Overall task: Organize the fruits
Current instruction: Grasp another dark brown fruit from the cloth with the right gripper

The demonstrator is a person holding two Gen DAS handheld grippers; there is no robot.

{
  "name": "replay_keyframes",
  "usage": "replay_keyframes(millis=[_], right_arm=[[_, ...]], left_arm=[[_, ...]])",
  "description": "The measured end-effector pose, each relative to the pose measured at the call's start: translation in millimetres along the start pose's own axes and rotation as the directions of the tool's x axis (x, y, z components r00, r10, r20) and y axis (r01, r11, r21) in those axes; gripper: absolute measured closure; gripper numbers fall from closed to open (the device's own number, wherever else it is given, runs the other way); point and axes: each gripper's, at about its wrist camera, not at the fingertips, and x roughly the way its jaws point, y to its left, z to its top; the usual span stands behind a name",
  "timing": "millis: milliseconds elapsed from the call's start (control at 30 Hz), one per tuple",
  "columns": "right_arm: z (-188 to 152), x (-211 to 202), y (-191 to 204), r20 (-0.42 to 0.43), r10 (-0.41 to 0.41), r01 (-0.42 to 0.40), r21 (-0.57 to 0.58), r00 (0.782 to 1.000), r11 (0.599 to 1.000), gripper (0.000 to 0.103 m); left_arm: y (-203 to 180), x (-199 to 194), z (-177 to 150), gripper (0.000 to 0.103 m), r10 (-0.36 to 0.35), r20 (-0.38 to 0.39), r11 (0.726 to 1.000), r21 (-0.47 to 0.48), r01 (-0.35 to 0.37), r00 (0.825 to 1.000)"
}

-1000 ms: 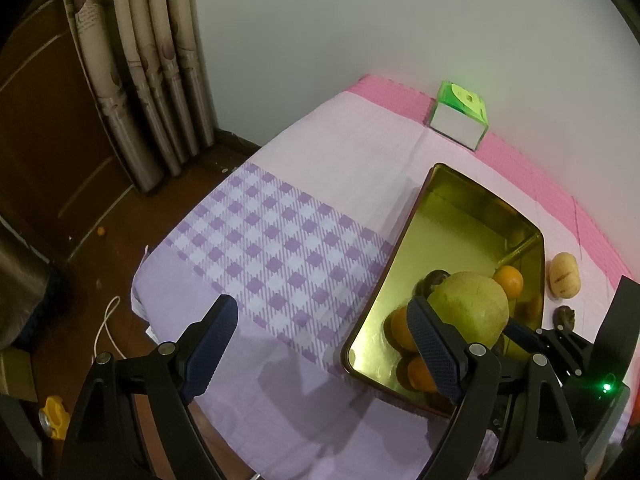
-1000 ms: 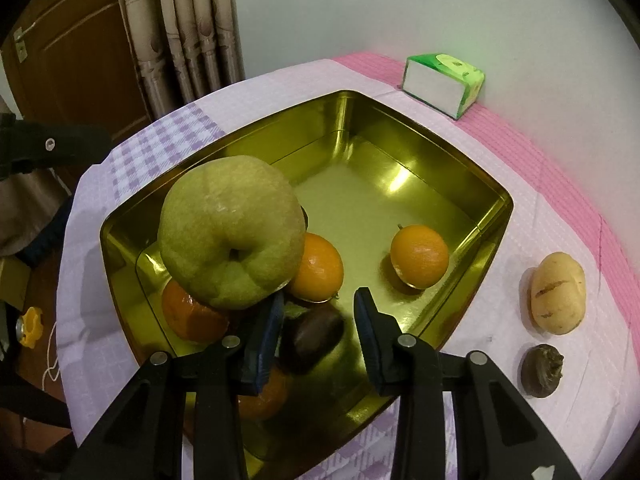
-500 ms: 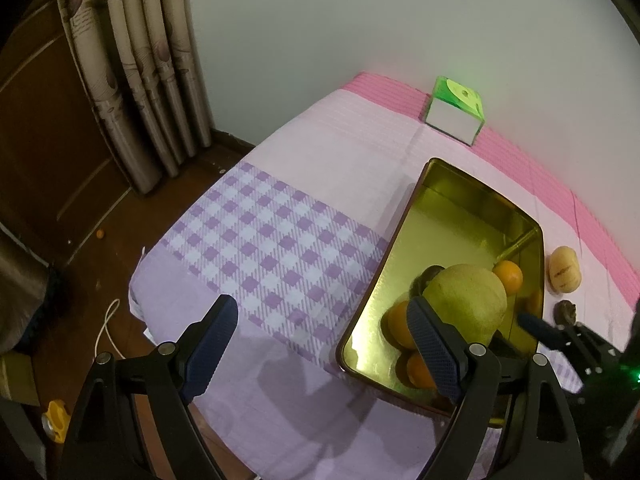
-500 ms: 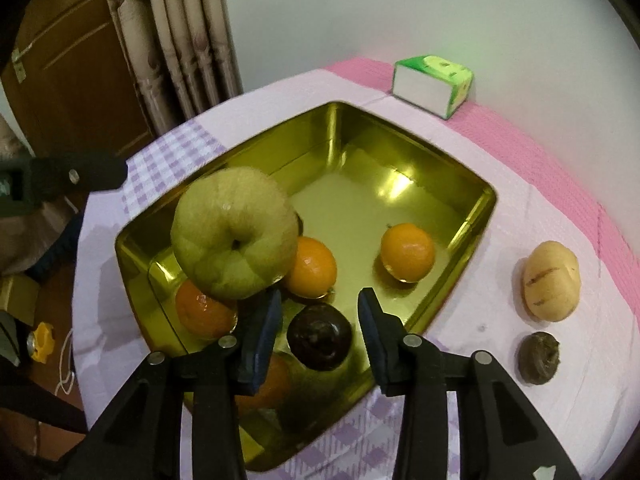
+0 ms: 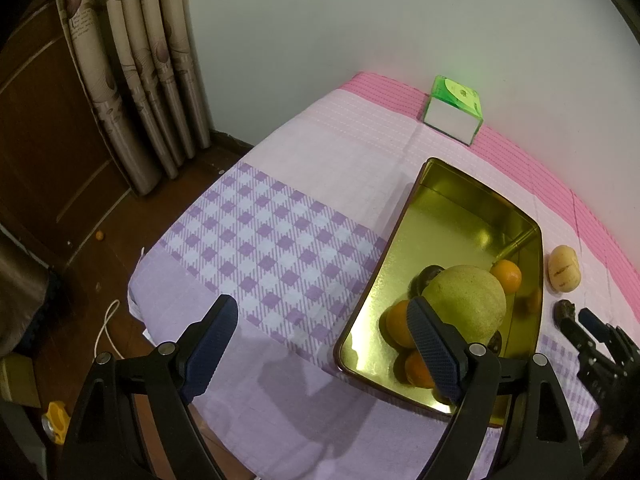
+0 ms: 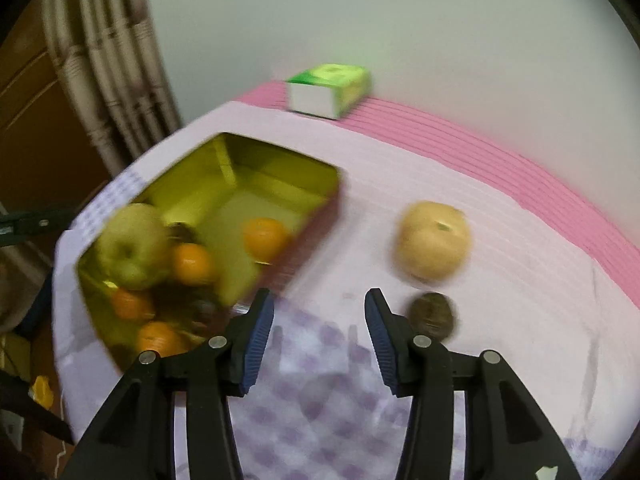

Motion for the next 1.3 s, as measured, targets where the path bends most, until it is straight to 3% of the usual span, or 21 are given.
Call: replay_keyframes(millis=[267,767,1000,1300], right_arm=[[-13,12,-51,-0.045,-0.067,0.071,0.08,0.997,0.994,0.057],[-16,42,-65,-0.066,-0.089,0.095,0.1,0.994,0.99,0.054],[-17,49,-67,-0.059,-0.082,0.089,0.124,0.995,0.988,0.062],[-22,45,-75,-0.032,-0.079,0.083,0.148,0.996,0.985,0.062]], left_arm=[[-4,3,0,0.017,-0.007,-0.011,1.0,0.01,0.007,1.0],[-6,9,-2,0.017,-0.015,-0.02,1.0,0.018,0.015,1.0],[-8,10,-3,0.017,-0.011,-0.017,1.0,0.024,0.012,1.0],[-14,8,-5,0.017,0.007,0.009,0.998,0.057,-0.007,1.0]])
